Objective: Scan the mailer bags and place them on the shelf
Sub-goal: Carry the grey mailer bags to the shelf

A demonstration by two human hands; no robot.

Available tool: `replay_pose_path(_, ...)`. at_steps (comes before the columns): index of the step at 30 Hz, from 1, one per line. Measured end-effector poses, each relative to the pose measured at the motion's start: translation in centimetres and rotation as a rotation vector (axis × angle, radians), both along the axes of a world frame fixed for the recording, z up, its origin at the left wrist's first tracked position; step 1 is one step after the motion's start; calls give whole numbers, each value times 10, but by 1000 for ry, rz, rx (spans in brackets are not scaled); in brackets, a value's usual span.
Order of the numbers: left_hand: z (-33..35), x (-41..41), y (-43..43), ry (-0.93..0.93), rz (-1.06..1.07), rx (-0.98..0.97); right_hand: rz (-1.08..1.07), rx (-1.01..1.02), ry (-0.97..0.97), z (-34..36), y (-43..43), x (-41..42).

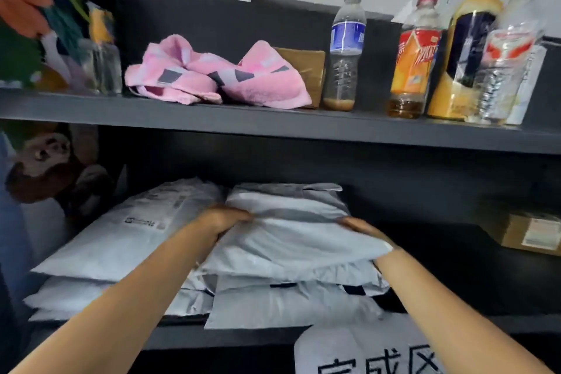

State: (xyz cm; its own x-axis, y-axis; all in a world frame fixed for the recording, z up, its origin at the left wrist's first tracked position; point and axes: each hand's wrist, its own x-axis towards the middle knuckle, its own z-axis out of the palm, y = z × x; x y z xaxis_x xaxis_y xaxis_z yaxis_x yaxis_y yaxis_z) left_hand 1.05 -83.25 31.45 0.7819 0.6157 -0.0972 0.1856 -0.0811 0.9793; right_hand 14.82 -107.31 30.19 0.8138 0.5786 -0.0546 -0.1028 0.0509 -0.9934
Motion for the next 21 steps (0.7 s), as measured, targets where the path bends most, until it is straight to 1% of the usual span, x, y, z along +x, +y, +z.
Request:
replay_pose_path(2,3,8,-3,62,-17,171,-56,-34,5,-14,2,16)
replay_pose_path(3,4,11,-4,67,-22,203,-80,-46,28,-20,3,27)
replay_pose_path(5,5,15,-9,93,-35,220,-39,-88,53,-17,3,26)
replay_pose_path(6,5,15,-11,93,-41,234,-56,-146,51,-12,2,22)
replay_pose_path(8,1,10,-14,63,-32,236,-50,-197,34,-1,-4,3)
replay_pose_path(10,-2,-5,-18,41,7,239,-74,-195,67,4,-11,-12)
replay_pose_path(12,-2,-29,-26,27,38,211,-108,-166,48,7,-20,-30)
replay_pose_path(14,-4,-59,-36,33,66,213,-198,-141,45,1,-31,-44)
replay_pose_path(16,-8,-94,-47,-5,101,205,-309,-107,58,-4,-42,-70)
replay_pose_path(18,-15,-131,-56,-28,173,179,-436,-34,55,-9,-55,-100)
replay_pose_path(21,-22,-185,-65,-26,294,214,-604,1,117,-24,-71,-131)
